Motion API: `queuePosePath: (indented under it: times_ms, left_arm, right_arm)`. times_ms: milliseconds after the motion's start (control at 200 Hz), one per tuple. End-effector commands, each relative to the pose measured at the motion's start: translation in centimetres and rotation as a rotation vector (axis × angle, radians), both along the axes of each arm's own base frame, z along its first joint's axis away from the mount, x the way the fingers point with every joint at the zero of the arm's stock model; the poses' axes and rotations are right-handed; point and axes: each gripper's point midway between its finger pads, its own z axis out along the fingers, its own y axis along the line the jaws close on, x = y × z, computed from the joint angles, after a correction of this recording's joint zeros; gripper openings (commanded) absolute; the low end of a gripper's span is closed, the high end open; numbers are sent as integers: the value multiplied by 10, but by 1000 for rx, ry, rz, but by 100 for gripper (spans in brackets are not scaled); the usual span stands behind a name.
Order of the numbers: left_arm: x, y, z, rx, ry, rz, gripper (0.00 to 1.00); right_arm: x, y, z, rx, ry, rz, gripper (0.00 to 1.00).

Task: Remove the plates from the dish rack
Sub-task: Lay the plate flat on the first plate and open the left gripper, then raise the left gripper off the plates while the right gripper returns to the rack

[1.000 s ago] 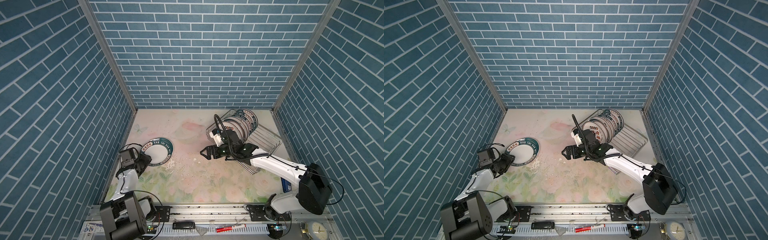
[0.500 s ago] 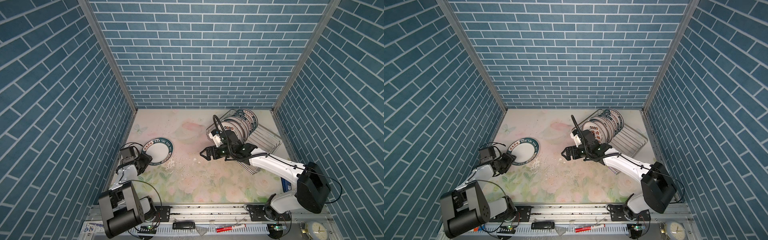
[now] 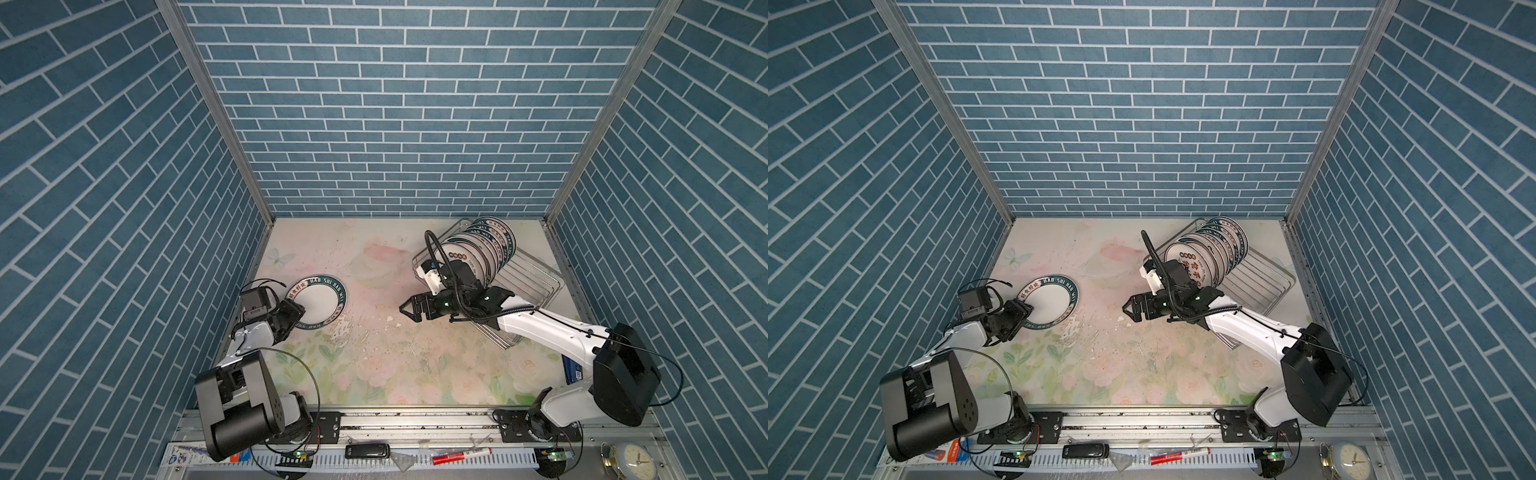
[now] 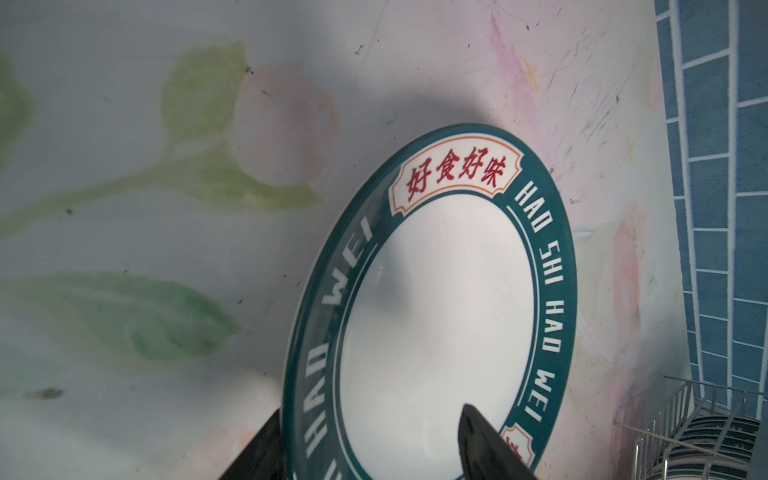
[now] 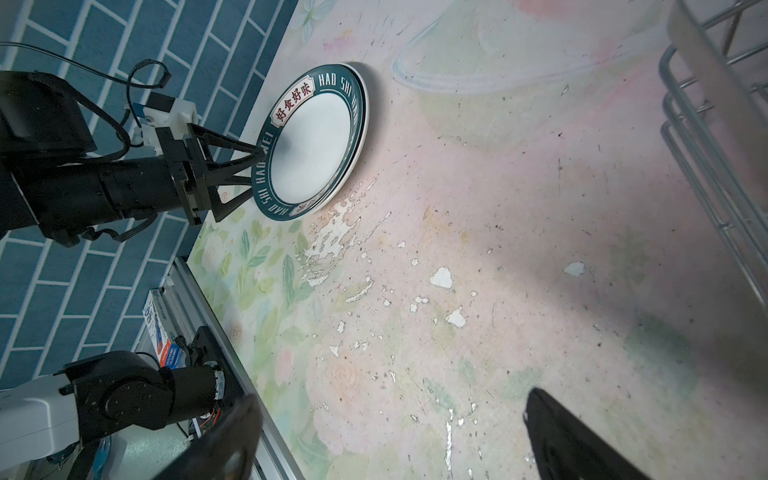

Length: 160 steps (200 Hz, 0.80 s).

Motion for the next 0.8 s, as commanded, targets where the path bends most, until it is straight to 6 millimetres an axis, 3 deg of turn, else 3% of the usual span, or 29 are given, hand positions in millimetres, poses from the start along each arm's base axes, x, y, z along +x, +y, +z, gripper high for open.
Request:
queuePosePath:
  times_ms: [0, 235, 465, 650, 795]
  left_arm:
    - [9, -2, 3, 4, -17, -31, 66]
    - [15, -8, 7, 14, -17, -60, 68]
    - [2, -4, 15, 58, -1, -33, 73]
    - [-9, -1, 26, 103, 13, -31, 75]
    - [-19, -2, 37, 137, -6, -40, 81]
  right_arm:
    - [-4, 4, 4, -6, -18, 39, 99]
    - [-5, 3, 3, -13, -22, 48, 99]
    - [2, -11, 5, -108, -65, 17, 99]
    - [13, -34, 28, -221, -166, -30, 99]
    - [22, -53, 65, -269, -277, -78, 99]
